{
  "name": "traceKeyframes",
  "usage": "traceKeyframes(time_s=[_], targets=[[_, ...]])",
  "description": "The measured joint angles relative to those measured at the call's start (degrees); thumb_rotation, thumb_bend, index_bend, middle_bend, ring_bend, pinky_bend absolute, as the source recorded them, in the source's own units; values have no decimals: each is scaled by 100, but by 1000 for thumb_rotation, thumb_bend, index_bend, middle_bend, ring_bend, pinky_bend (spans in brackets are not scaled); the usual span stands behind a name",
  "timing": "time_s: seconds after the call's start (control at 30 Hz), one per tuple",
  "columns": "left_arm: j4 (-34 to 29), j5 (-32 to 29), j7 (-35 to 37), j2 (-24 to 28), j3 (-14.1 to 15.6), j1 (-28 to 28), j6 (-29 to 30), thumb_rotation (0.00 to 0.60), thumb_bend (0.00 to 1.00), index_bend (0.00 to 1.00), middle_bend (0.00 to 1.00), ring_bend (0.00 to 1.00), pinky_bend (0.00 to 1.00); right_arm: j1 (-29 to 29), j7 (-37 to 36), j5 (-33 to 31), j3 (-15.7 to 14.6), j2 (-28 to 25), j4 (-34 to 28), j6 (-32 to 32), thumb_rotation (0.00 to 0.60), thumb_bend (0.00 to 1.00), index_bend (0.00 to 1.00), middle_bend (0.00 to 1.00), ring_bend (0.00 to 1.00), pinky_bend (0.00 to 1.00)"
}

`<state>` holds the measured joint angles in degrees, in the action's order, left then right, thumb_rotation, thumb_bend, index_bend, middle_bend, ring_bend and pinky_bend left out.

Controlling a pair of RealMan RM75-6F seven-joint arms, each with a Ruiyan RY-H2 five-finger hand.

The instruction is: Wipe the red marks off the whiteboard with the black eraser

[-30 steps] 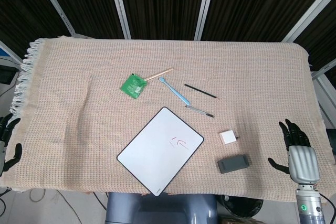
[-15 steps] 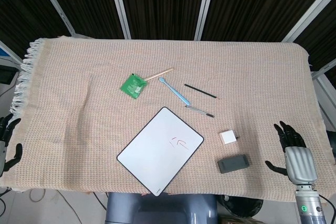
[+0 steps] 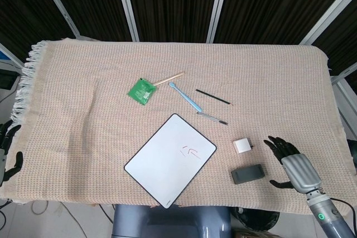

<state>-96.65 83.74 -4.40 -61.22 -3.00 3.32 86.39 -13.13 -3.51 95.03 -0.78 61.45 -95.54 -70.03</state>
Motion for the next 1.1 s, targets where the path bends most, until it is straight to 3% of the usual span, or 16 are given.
traceKeyframes(time_s=[0.33,0.73,1.1], targets=[[-4,-44,5,10,-19,0,-5,600,525,99,6,0,0,-448,744,-94,21,220,-198,632,600,109,55,176,169,179],[-18,-48,-1,17,-22,-7,8,600,525,98,6,0,0,-696,1384,-527,-72,391,-196,1272,600,117,115,212,197,207],[-13,-70,-45,-12,-23,-13,10,600,525,99,6,0,0,-766,1395,-606,-121,699,142,1281,600,180,203,281,260,257]])
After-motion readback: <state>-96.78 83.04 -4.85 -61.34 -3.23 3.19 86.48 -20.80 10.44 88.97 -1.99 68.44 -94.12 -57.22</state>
